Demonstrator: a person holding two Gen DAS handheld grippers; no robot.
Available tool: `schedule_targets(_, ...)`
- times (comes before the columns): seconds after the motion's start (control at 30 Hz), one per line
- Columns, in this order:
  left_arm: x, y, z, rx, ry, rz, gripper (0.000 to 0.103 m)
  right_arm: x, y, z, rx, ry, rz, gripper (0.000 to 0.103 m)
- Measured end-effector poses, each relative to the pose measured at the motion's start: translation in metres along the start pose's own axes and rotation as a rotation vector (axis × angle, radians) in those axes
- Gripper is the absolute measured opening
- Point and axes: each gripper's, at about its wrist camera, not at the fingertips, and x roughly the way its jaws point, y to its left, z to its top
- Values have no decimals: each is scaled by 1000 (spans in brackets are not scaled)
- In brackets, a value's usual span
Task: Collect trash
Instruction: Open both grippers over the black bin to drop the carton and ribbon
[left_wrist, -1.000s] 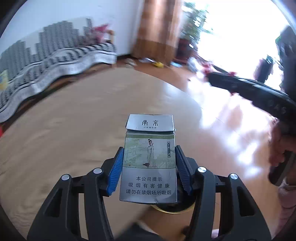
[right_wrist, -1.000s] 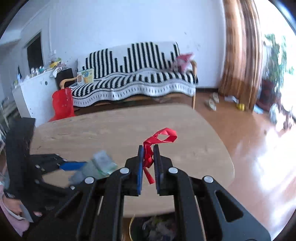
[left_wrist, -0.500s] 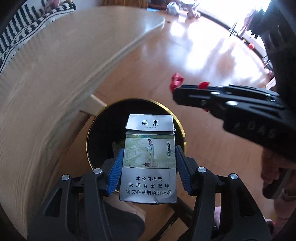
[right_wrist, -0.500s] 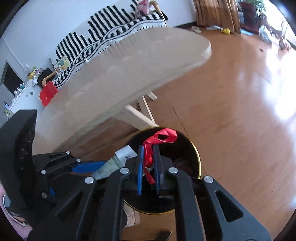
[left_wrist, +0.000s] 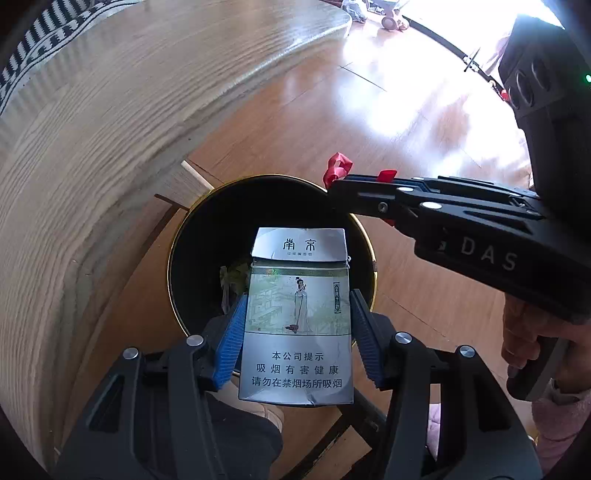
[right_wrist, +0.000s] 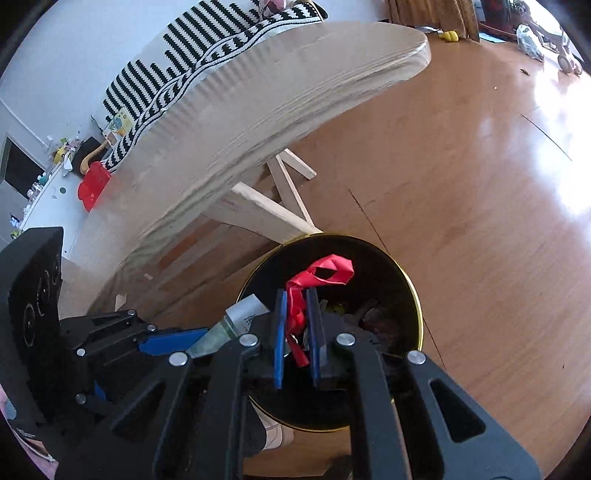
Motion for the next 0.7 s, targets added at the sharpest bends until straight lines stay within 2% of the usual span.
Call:
schedule_targets(0.23, -5, 2, 0, 4, -6, -14, 54, 7, 9, 10, 8, 2, 0, 11)
schedule_targets(0.33, -3, 0, -1, 19, 0, -10, 57, 4, 8, 13, 27, -20, 9, 12)
schedule_targets(0.37, -2, -2, -2, 23, 2, -8, 75, 3, 6, 15, 36, -27, 13, 29)
schedule_targets(0.4, -4, -3, -2, 25, -4, -9, 94, 0, 4, 17, 45, -41, 3, 50)
schedule_targets(0.43, -4, -4, -2, 25, -11, -9, 97, -3, 3, 19, 55, -51, -21, 95)
schedule_targets(0.53, -4, -4, -3, 24, -6, -19, 97, -5, -1, 21, 70, -52, -56, 96)
schedule_targets(0.6, -6, -3, -3, 10, -14, -24, 97, -6, -5, 22, 82, -43, -109, 96)
schedule_targets(0.67, -20, -3, -3, -13, -79, -46, 97, -10, -7, 22, 86, -66, -175, 96)
schedule_targets(0.7, -36, -3, -2, -26, -142, -72, 97, -13, -8, 23, 87, -80, -225, 96)
